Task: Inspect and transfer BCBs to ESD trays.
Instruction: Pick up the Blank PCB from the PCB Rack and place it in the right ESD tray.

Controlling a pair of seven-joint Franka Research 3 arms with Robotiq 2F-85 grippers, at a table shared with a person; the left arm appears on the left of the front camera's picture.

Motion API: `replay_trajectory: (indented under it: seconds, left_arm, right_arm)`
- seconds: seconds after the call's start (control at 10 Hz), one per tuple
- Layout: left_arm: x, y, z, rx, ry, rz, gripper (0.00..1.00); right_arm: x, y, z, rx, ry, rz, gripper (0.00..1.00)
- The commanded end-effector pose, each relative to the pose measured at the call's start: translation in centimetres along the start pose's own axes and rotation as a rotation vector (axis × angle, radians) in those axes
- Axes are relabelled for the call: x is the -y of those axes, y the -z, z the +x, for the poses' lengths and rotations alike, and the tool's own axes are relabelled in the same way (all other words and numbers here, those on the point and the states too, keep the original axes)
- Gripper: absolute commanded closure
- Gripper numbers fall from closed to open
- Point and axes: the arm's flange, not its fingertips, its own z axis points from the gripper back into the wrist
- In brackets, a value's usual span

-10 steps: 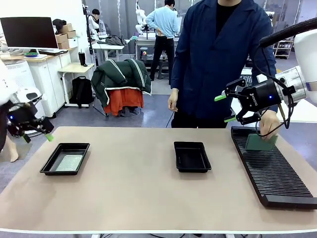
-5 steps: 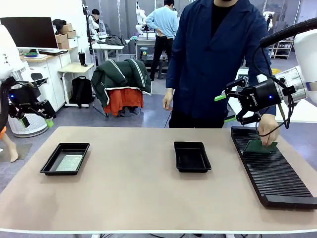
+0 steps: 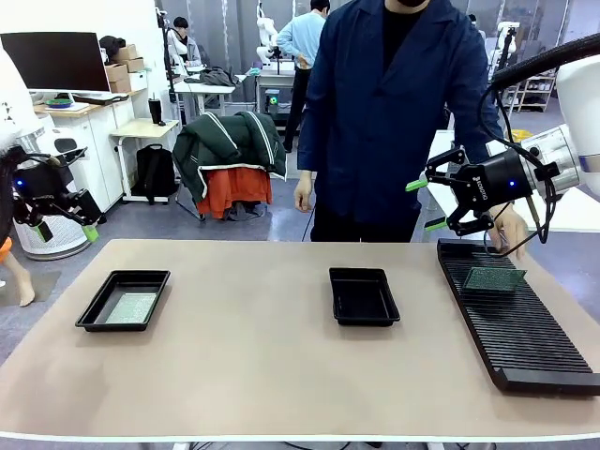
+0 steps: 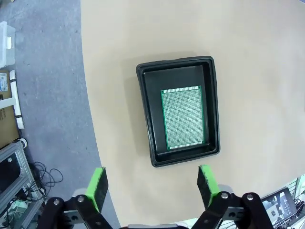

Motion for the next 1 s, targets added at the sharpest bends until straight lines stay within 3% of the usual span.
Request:
replay_trajectory:
  seconds: [0.0,0.9]
  left_arm:
    - [0.09,0.32,-0.06,0.011,-0.002,0.000,0.00]
    - [0.09,0.32,-0.06,0.011,-0.002,0.000,0.00]
  right_arm:
    - [0.16,0.12,0.05,-0.001,-0.003,0.014,0.18]
    - [0.16,0.12,0.05,-0.001,-0.003,0.014,0.18]
